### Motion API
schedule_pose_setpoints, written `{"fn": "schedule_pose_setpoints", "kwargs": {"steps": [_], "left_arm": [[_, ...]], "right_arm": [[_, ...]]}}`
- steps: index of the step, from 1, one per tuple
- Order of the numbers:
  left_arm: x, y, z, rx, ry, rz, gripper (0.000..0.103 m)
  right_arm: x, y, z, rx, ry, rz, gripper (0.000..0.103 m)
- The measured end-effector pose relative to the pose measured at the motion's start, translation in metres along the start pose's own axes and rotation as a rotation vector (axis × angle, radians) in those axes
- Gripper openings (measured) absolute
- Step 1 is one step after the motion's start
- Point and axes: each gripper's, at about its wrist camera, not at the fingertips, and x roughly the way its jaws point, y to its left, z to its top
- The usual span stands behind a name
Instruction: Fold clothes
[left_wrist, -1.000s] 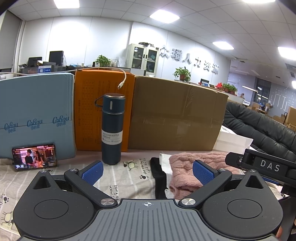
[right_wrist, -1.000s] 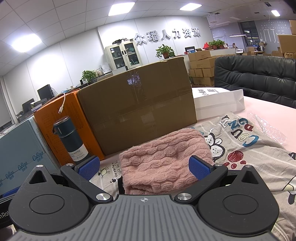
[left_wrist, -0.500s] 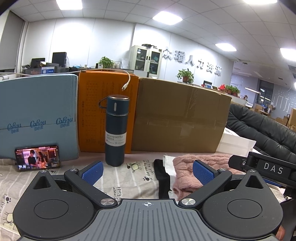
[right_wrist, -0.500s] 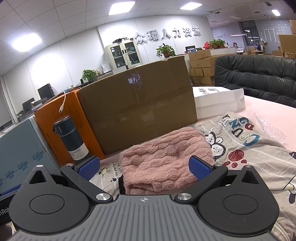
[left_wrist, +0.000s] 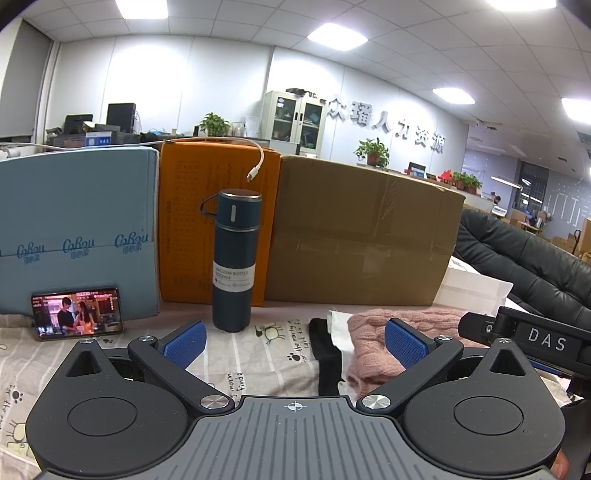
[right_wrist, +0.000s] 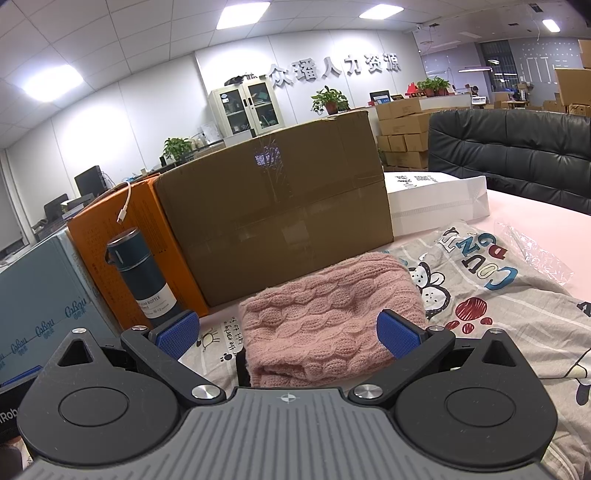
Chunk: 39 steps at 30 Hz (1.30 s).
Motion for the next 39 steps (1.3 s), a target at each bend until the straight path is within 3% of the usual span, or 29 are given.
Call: {"fn": "schedule_pose_setpoints", "kwargs": {"steps": [39], "left_arm": [[0.003, 0.0094, 0.0028, -0.023, 0.009, 0.021, 0.103]], "right_arm": [[0.0032, 0.0084, -0.0016, -0.037, 0.0, -0.007, 0.103]]}}
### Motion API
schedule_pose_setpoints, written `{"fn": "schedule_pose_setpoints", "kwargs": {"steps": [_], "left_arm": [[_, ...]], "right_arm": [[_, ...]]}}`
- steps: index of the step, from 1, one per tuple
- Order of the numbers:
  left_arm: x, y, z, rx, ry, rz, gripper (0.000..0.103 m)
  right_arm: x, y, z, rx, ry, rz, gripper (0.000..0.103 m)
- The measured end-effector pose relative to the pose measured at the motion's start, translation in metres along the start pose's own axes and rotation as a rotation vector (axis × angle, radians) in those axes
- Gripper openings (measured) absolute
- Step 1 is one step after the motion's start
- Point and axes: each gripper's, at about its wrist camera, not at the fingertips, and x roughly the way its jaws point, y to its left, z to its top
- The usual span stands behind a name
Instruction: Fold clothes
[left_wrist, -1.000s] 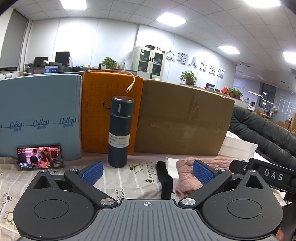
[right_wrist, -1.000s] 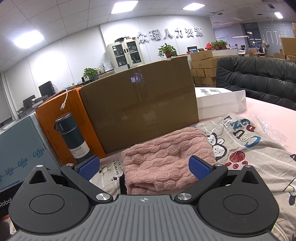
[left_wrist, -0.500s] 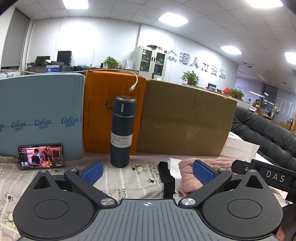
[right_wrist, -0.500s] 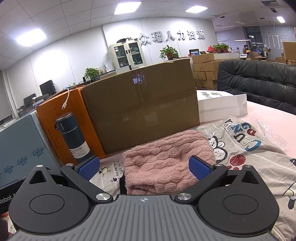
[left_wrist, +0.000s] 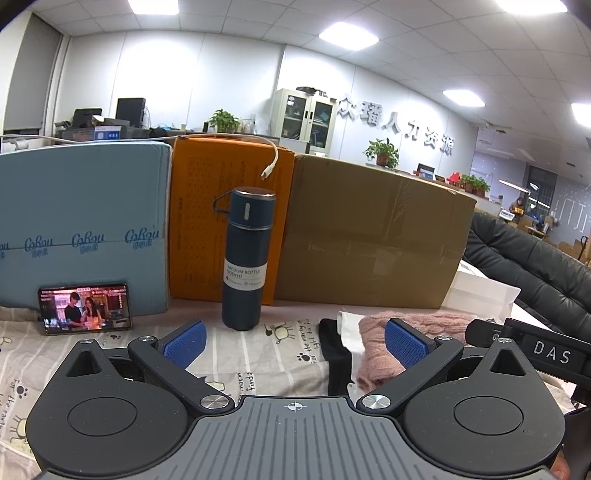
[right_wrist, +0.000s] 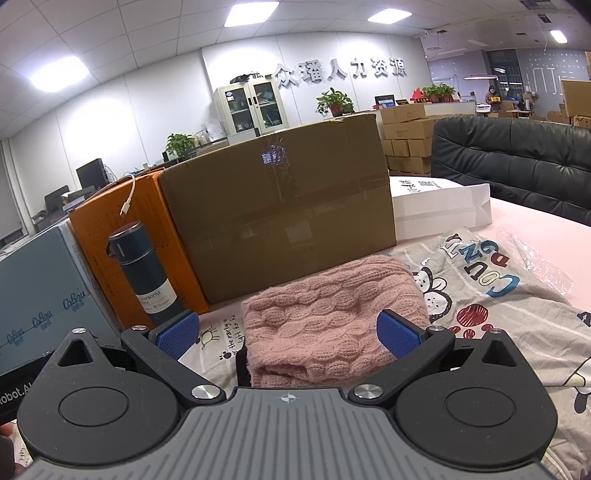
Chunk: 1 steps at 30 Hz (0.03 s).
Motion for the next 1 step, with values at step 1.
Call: {"fn": "schedule_pose_setpoints", "kwargs": {"steps": [1], "left_arm": [[0.0, 0.0, 0.0001, 0.0, 0.001, 0.001, 0.103]], "right_arm": [[0.0002, 0.0, -0.0002, -0.001, 0.002, -0.002, 0.103]]}}
